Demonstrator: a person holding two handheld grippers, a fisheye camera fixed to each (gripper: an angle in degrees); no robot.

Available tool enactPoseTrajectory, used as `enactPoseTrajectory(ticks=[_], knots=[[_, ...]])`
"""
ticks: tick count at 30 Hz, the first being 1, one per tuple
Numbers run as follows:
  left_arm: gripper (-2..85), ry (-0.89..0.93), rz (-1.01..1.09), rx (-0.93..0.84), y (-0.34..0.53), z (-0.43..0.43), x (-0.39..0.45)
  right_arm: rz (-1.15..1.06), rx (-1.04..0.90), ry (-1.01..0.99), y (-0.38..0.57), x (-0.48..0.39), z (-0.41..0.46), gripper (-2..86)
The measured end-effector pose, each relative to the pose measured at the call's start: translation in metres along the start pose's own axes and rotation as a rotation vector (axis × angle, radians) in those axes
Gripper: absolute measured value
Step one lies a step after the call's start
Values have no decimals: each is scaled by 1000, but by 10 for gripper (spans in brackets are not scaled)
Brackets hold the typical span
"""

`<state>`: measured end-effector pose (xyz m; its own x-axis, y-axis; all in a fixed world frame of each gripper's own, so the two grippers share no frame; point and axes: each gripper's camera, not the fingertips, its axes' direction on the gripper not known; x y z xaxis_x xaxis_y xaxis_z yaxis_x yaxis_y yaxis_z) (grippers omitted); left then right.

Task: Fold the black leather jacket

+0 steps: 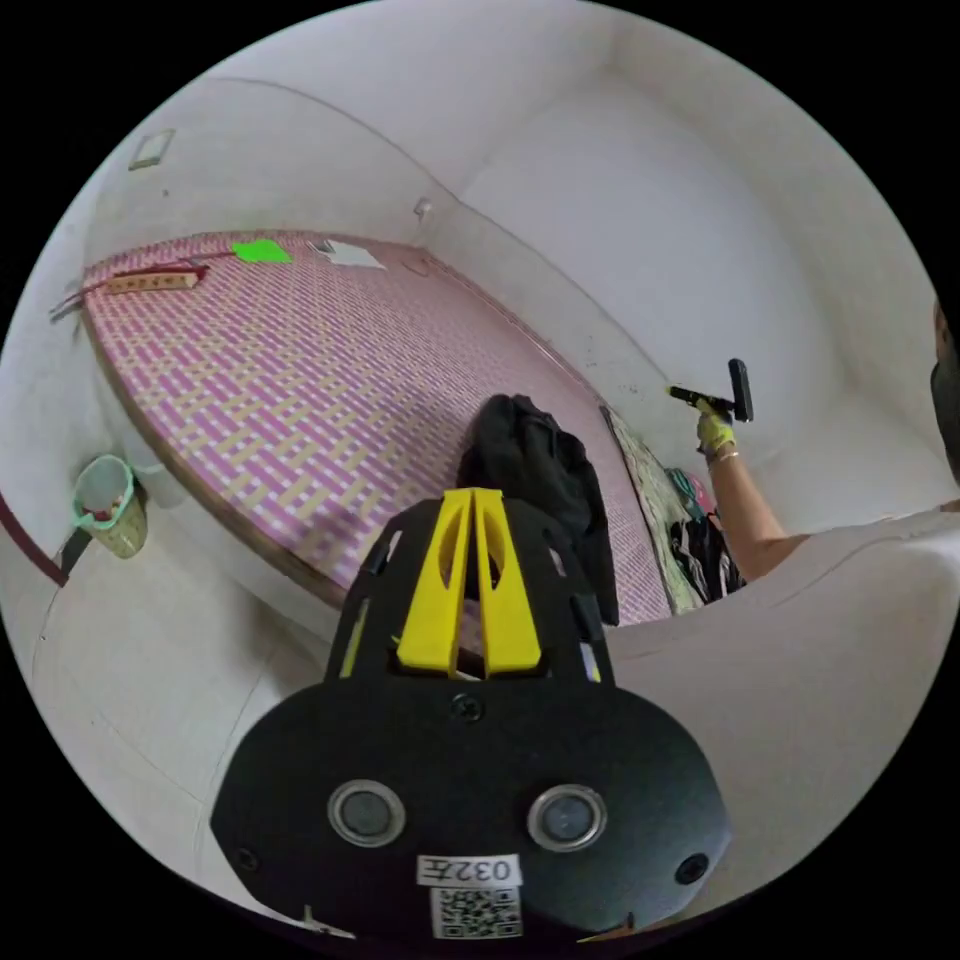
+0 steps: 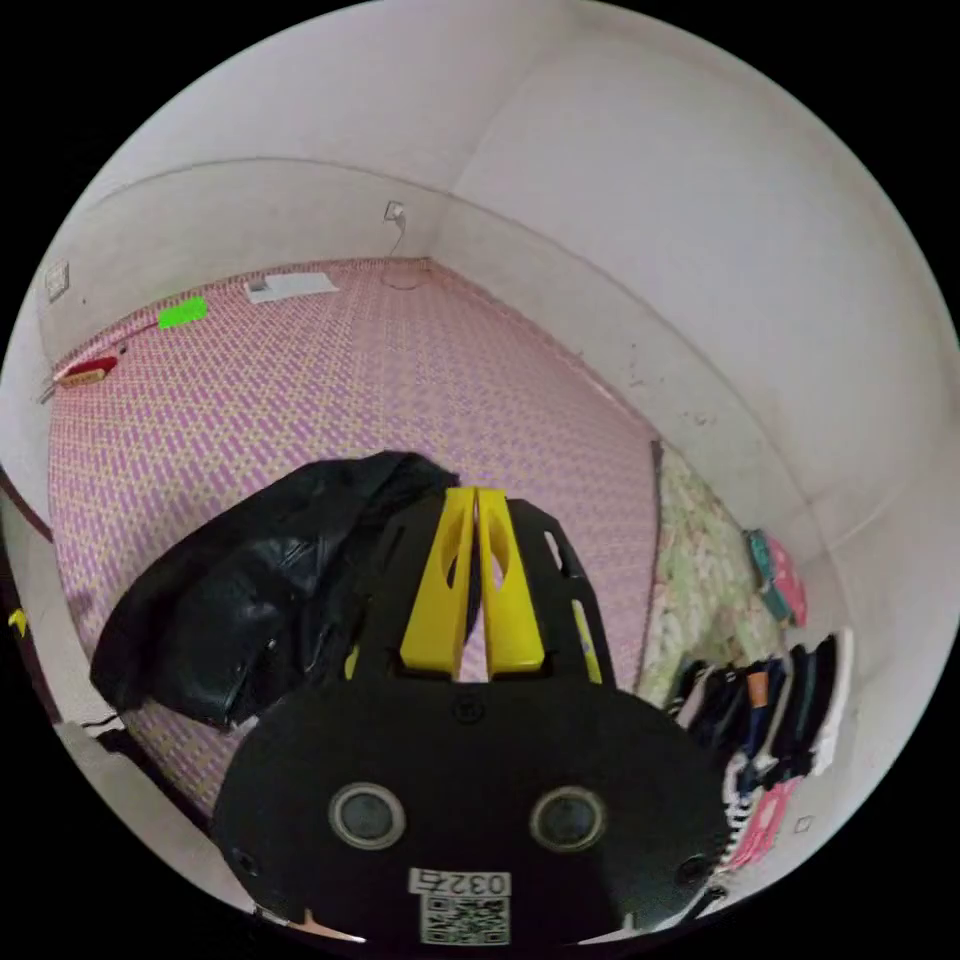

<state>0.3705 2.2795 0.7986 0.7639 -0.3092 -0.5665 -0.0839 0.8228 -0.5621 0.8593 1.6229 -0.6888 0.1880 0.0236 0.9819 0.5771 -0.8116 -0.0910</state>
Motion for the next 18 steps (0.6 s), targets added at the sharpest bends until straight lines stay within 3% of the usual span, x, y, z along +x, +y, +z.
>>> enactPoseTrajectory(ticks=[5, 9, 12, 18], knots=[[25, 121, 61, -208, -68, 53, 13, 194, -141, -284, 133, 4, 61, 6], [47, 158, 108, -419, -114, 109, 10, 541, -251, -591, 272, -1, 82, 37], [61, 112, 107, -504, -141, 129, -6, 774, -261, -610, 350, -14, 58, 50], [93, 198, 146, -656, -180, 133, -37, 1283, -204, -490, 473, -35, -1, 72]])
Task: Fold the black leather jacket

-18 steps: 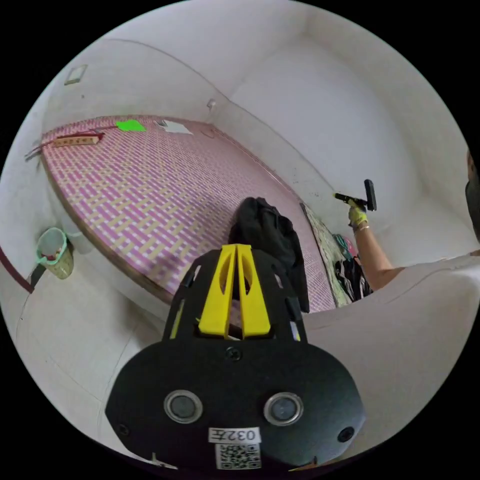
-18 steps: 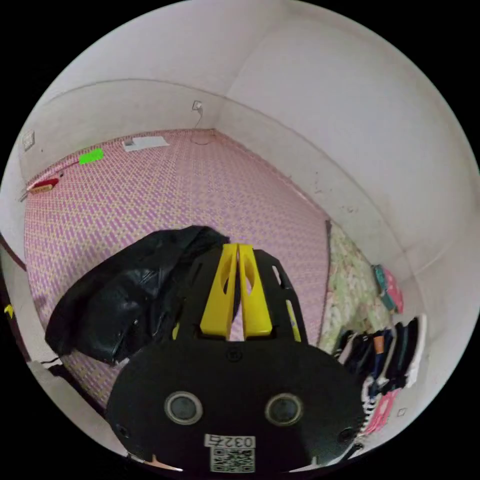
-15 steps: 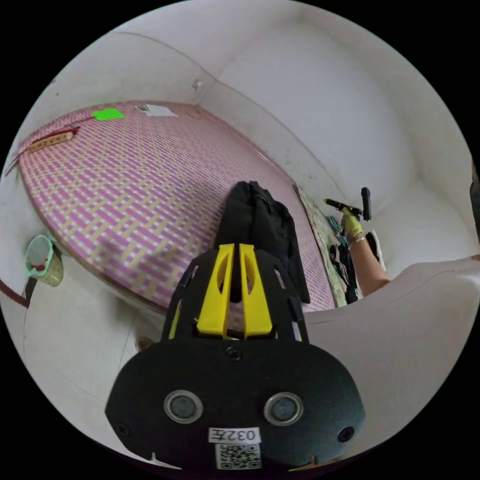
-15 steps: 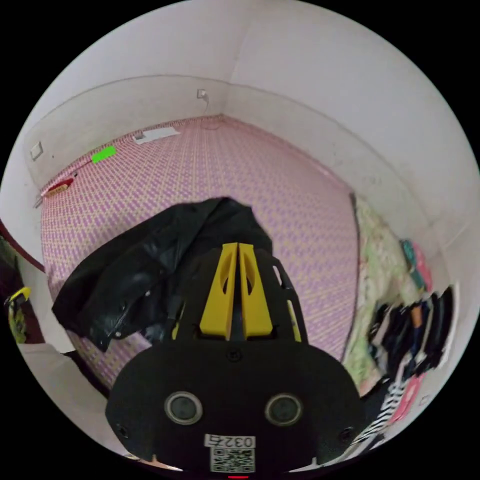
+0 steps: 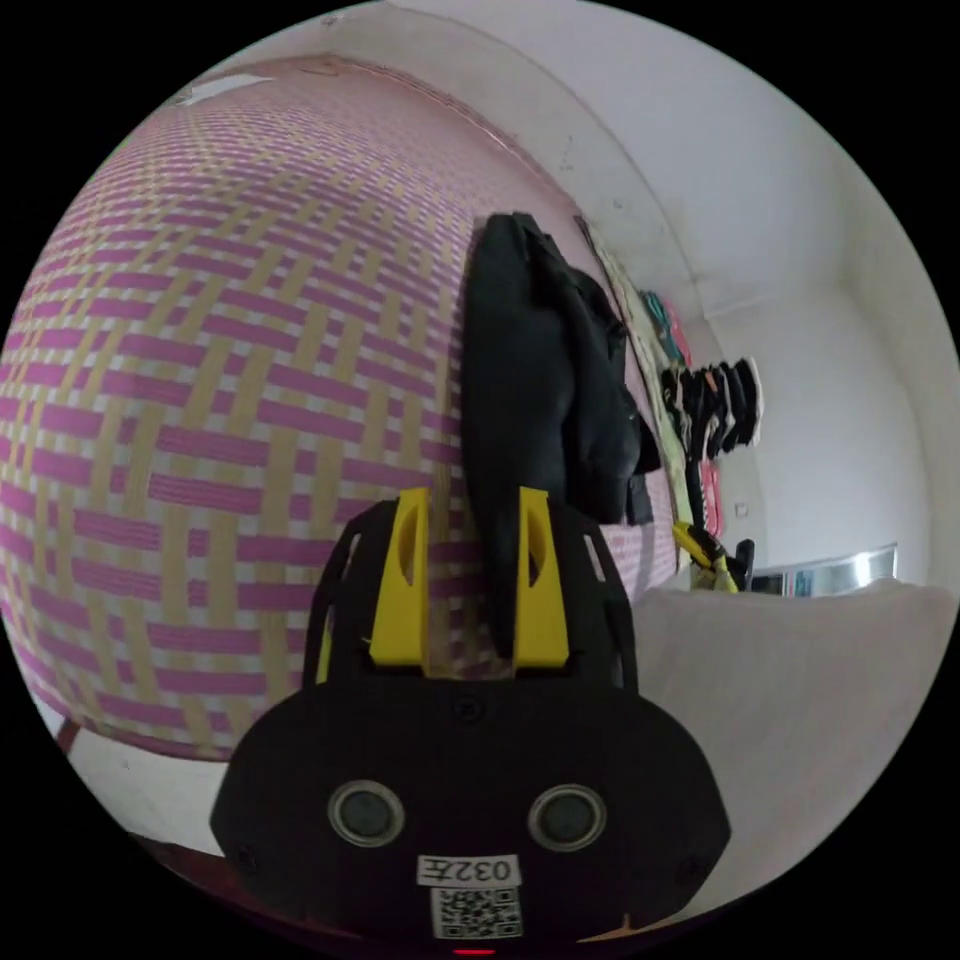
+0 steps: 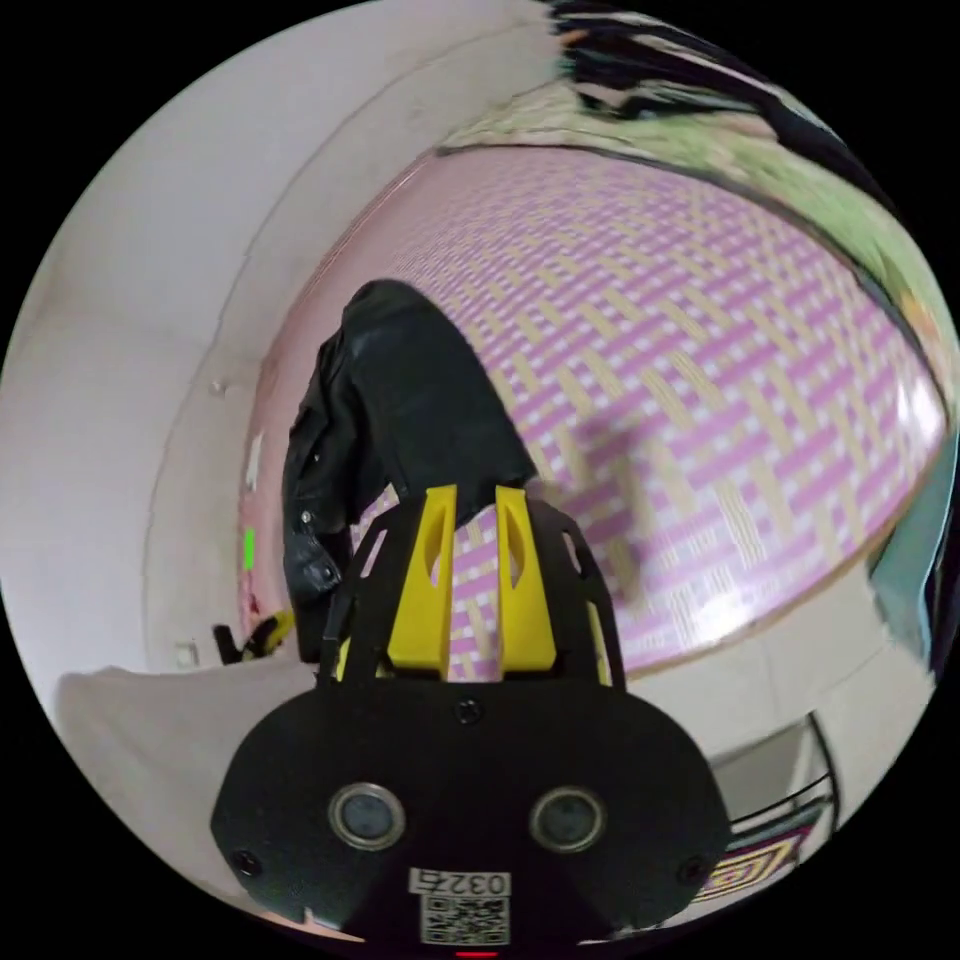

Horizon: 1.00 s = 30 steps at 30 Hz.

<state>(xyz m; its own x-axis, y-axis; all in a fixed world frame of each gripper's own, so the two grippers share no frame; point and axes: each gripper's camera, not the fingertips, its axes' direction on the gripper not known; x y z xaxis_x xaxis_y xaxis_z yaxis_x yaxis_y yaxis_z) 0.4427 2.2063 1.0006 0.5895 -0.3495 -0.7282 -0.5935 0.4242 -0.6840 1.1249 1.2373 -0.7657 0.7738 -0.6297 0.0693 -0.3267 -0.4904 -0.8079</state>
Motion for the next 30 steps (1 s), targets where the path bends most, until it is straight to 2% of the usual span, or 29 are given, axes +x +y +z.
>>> enactPoseTrajectory(ticks=[2, 4, 7, 14, 16, 20, 23, 26, 29, 30], knots=[[93, 2, 40, -75, -3, 1, 2, 109, 14, -71, 15, 23, 0, 78], [88, 94, 70, -111, -7, 1, 9, 210, 24, -149, 28, 44, 10, 82], [71, 151, 87, -154, -9, 6, 25, 276, 19, -206, 32, 54, 30, 92], [5, 174, 106, -213, -7, 9, 62, 269, -65, -281, 26, 36, 86, 86], [-7, 195, 132, -179, -8, -8, 75, 255, -80, -273, 20, 28, 98, 48], [-9, 205, 203, -116, -23, -65, 93, 150, -91, -297, 5, 7, 89, 28], [-8, 34, 266, -40, -54, -151, 109, 25, -12, -284, -25, -14, 32, 24], [-6, -147, 284, 90, -105, -245, 117, -98, 155, -236, -71, -34, -51, 27], [4, -346, 123, 252, -155, -317, 101, -162, 276, -70, -114, -51, -113, 35], [18, -442, -1, 297, -169, -332, 84, -137, 309, 11, -129, -49, -124, 44]])
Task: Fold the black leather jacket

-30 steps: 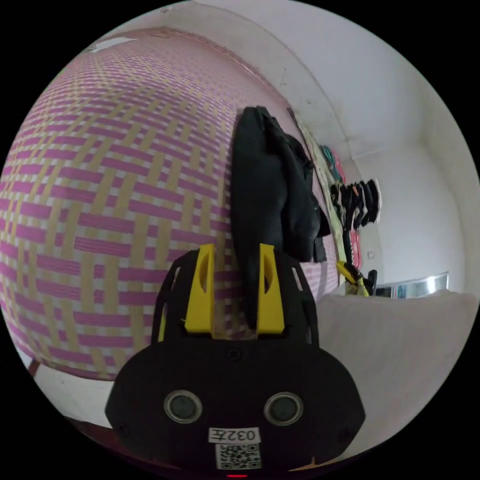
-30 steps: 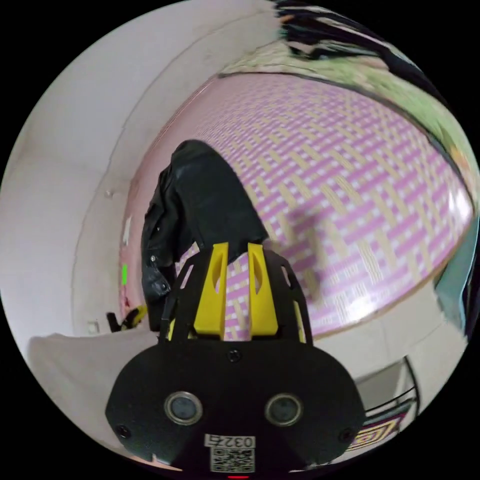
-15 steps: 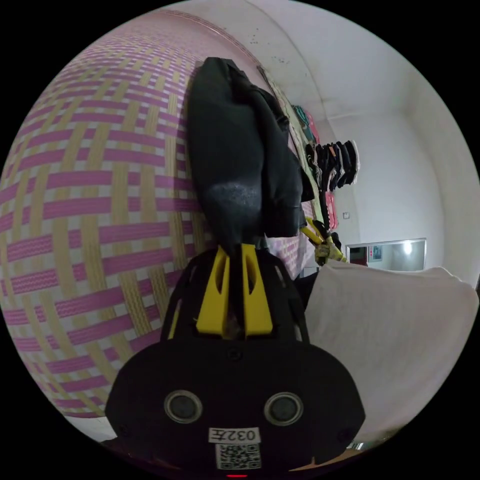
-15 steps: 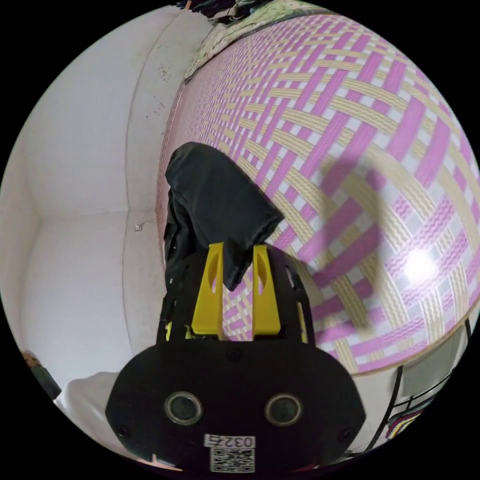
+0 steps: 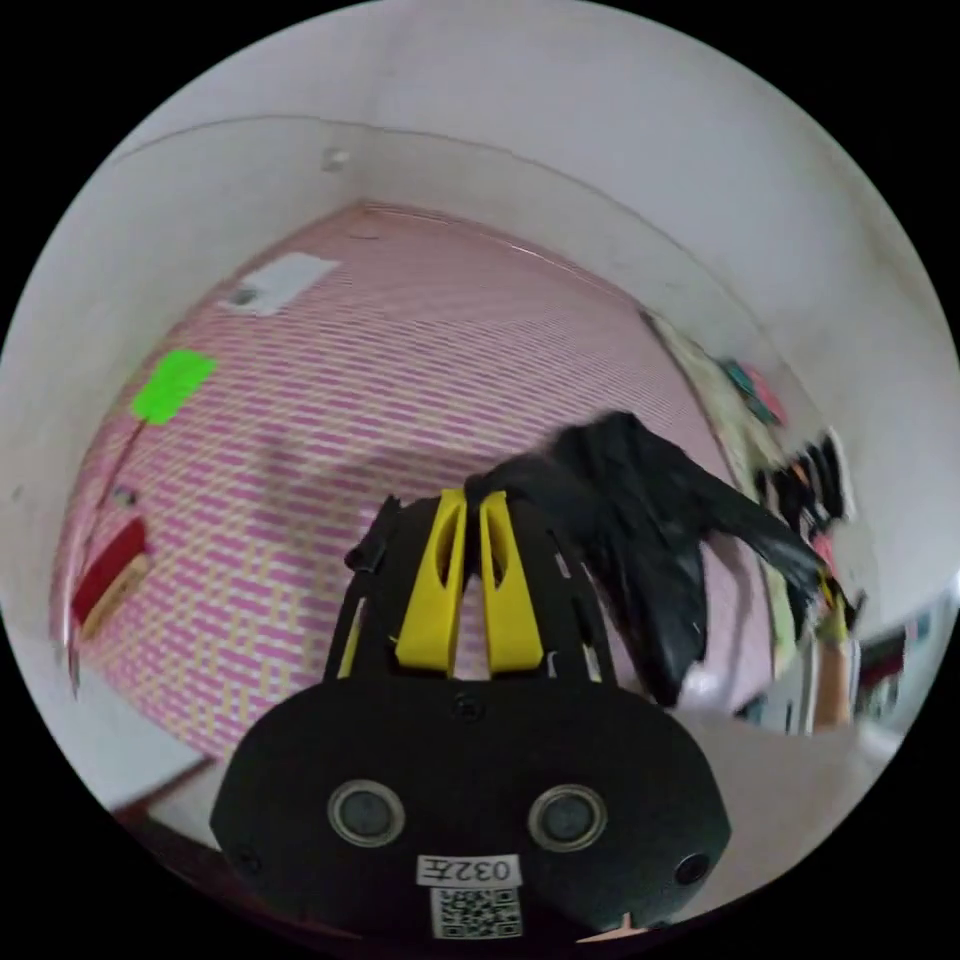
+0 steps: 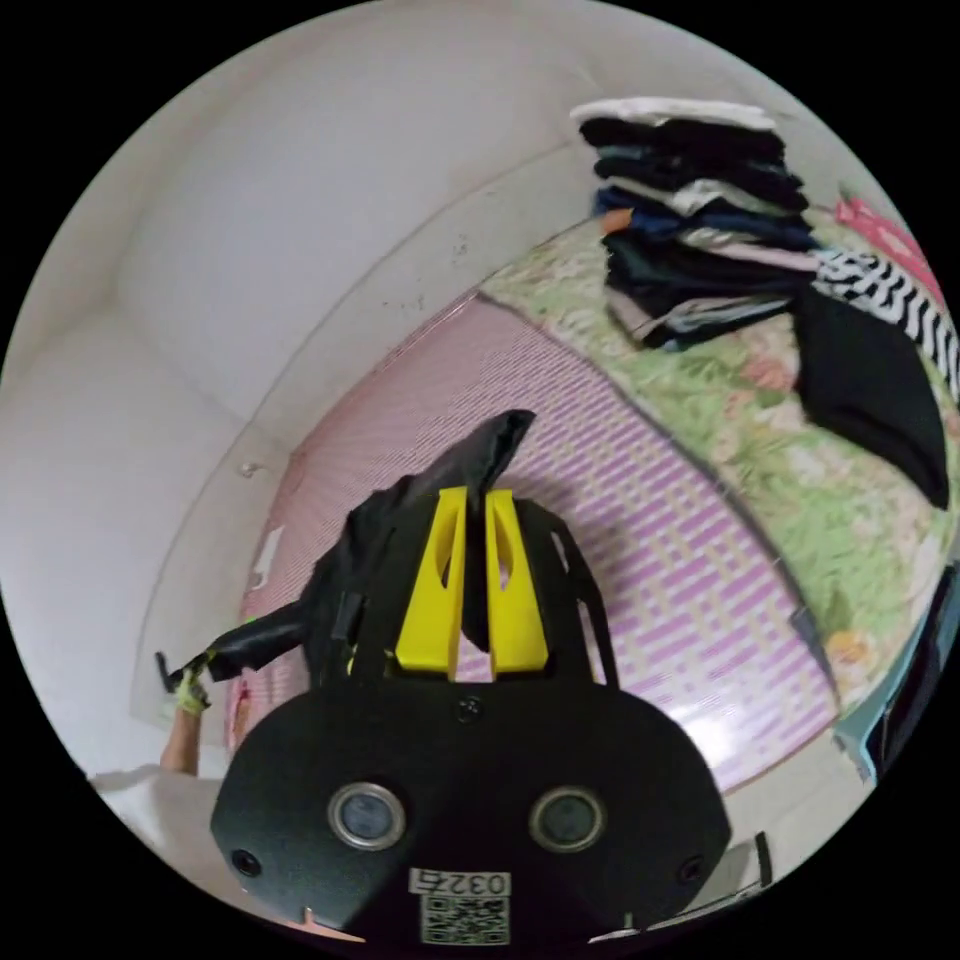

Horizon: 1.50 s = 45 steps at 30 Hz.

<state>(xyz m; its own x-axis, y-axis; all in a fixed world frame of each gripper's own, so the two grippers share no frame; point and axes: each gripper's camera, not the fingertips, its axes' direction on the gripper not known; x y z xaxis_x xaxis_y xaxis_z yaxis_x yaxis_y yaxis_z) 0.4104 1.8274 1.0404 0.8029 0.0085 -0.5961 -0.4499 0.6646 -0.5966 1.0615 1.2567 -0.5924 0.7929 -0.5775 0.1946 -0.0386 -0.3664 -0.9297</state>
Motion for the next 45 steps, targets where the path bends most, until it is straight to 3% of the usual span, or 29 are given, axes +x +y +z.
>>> enactPoseTrajectory(ticks=[2, 4, 6, 8, 10, 13, 16, 23, 26, 29, 35, 39, 42, 45], knots=[[39, -106, -205, -11, -7, 6, -32, 93, -23, 134, -13, 17, 3, 68], [39, -20, -346, 61, 21, 10, -50, 144, -6, 199, 0, 25, 3, 81], [37, 46, -343, 112, 57, 18, -45, 81, -2, 225, 28, 13, 11, 79], [41, 105, -329, 73, 96, 37, -34, 23, -77, 156, 65, 5, 36, 78], [55, 353, -304, -61, 149, 79, -11, 13, -272, -86, 122, 0, 90, 78], [62, 615, -304, -268, 210, 130, 33, 51, -485, -232, 192, -18, 153, 79], [76, 713, -265, -379, 240, 153, 81, 105, -553, -299, 233, -36, 189, 82], [87, 718, -118, -503, 225, 173, 143, 39, -645, -315, 248, -92, 225, 81], [54, 684, -109, -559, 213, 182, 150, 27, -717, -301, 249, -106, 236, 36], [13, 746, -154, -552, 202, 180, 144, -20, -703, -302, 241, -119, 221, 18], [-6, 954, -146, -391, 169, 111, 120, 29, -443, -502, 192, -109, 87, 1], [-8, 948, -140, -454, 170, 93, 87, 54, -472, -310, 181, -48, 19, -1], [13, 797, -198, -619, 196, 120, 64, 153, -662, -78, 207, -1, 33, 13], [36, 849, -276, -634, 223, 130, 50, 131, -664, 49, 228, -6, 31, 42]])
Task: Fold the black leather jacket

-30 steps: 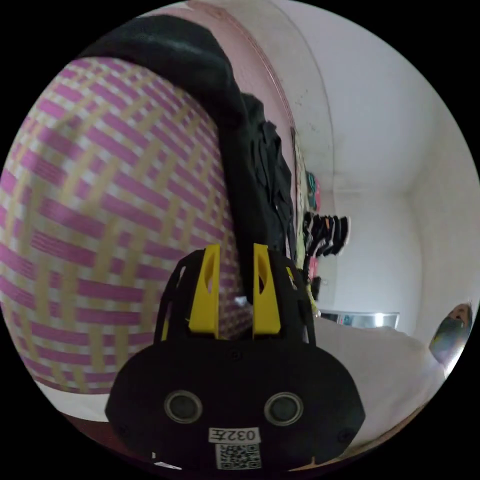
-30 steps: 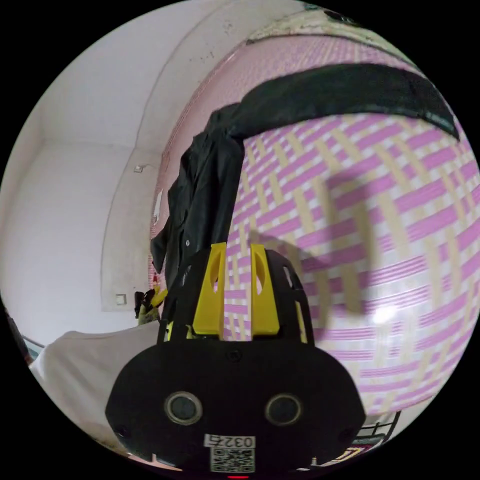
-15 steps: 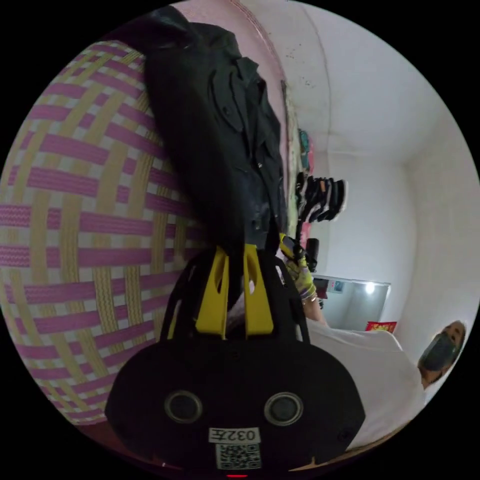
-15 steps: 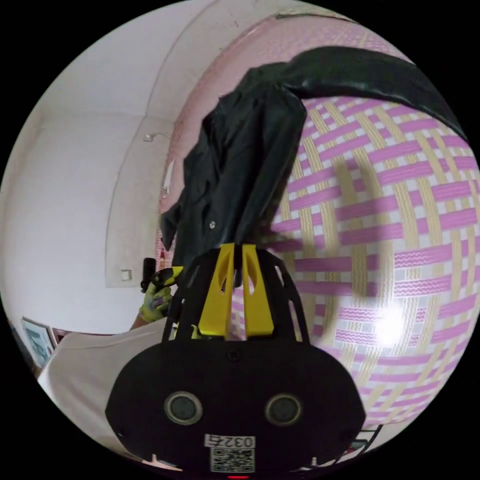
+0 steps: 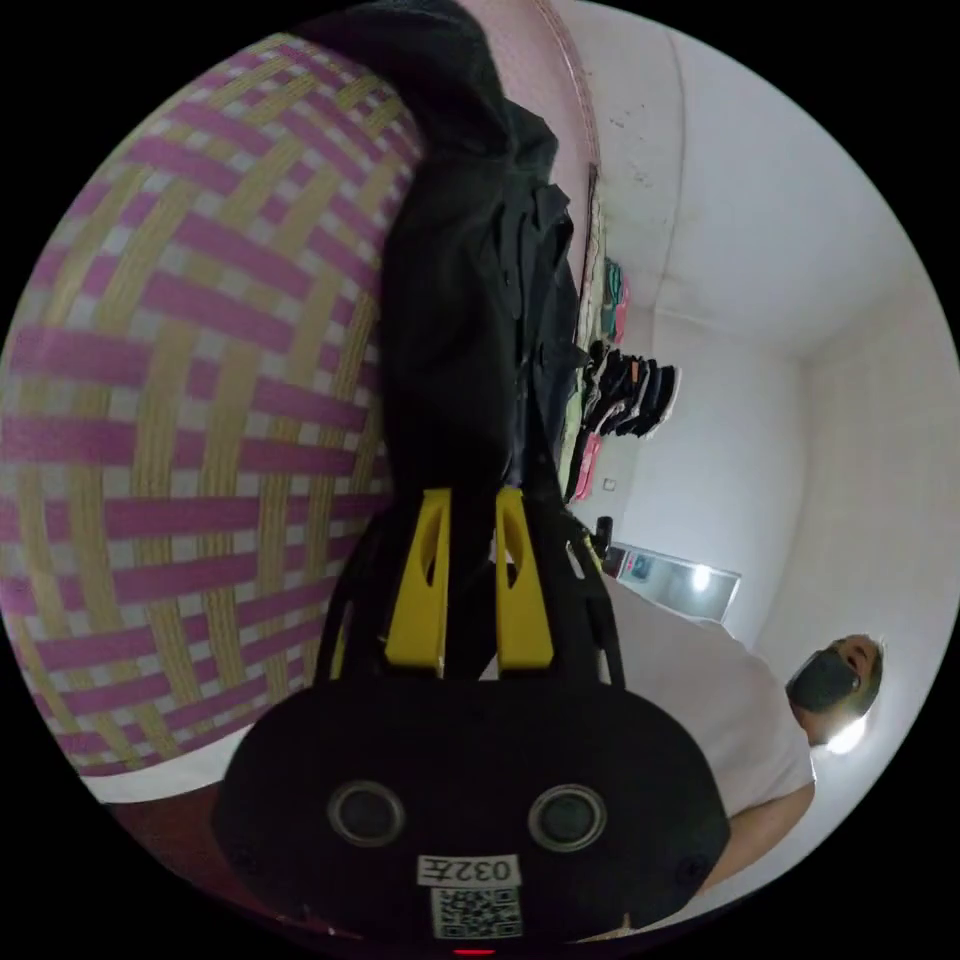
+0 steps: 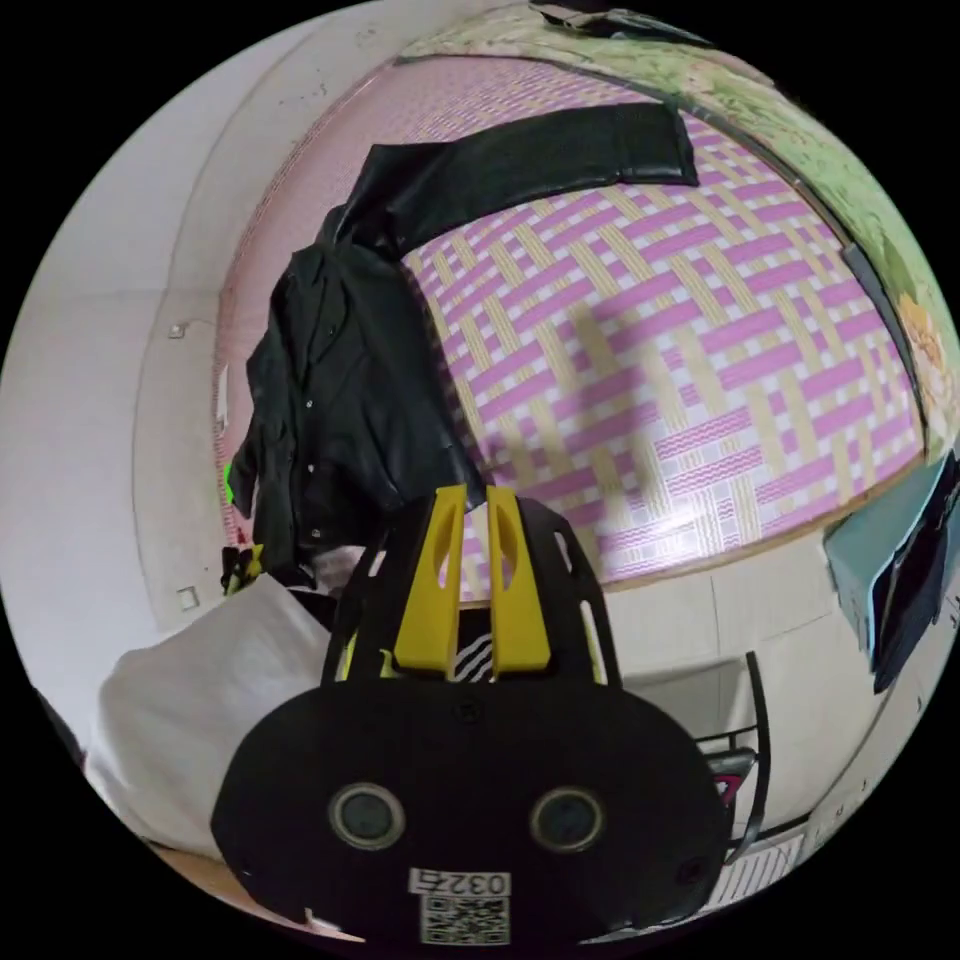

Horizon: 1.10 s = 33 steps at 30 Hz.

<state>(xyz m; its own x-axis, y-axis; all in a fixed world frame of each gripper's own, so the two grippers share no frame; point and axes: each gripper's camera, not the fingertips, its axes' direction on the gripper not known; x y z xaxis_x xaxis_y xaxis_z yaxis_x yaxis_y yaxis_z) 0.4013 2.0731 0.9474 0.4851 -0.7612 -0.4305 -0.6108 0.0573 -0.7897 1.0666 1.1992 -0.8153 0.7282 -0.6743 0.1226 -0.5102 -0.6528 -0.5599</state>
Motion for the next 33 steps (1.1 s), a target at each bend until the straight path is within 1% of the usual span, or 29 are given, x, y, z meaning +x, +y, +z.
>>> enactPoseTrajectory(ticks=[2, 3, 4, 7, 10, 14, 17, 18, 20, 22, 24, 26, 27, 28, 29, 30, 32, 33], knots=[[42, 2, -4, 65, 12, -4, -3, -21, 92, -4, 11, -12, -2, 45], [46, -12, 0, 95, 18, -6, -3, -51, 143, -38, 16, -21, 0, 45], [55, -35, -1, 103, 23, -4, -2, -95, 152, -92, 18, -32, 7, 46], [79, -123, -9, 79, 29, 7, 1, -200, 80, -141, 15, -66, 38, 50], [89, -190, 21, 11, 30, 26, 8, -313, 9, -113, 15, -105, 65, 51], [80, -171, 18, -4, 33, 42, 10, -377, -48, -154, 15, -133, 87, 50], [18, -165, 27, 11, 36, 46, 14, -401, -98, -207, 12, -148, 99, 50], [-1, -169, 56, 50, 40, 42, 21, -418, -120, -224, 11, -155, 102, 50], [-11, -123, 160, 99, 48, 31, 39, -445, -139, -224, 10, -164, 103, 50], [-13, 41, 379, 193, 69, 6, 71, -463, -148, -224, 7, -171, 100, 49], [-9, 116, 435, 194, 78, -11, 78, -461, -150, -239, 3, -172, 98, 49], [6, 119, 349, 116, 76, -15, 63, -456, -157, -248, -2, -173, 98, 49], [26, 35, 206, 34, 71, -12, 40, -453, -163, -255, -5, -174, 98, 49], [52, -119, 81, -42, 69, -10, 21, -452, -165, -262, -9, -177, 97, 50], [51, -186, 40, -57, 69, -11, 15, -453, -166, -265, -11, -178, 96, 50], [50, -236, 13, -26, 72, -19, 10, -458, -166, -270, -14, -182, 93, 50], [52, -137, 25, 116, 76, -42, 9, -468, -155, -267, -19, -189, 87, 50], [58, -68, 30, 222, 77, -58, 8, -469, -146, -268, -23, -192, 84, 50]])
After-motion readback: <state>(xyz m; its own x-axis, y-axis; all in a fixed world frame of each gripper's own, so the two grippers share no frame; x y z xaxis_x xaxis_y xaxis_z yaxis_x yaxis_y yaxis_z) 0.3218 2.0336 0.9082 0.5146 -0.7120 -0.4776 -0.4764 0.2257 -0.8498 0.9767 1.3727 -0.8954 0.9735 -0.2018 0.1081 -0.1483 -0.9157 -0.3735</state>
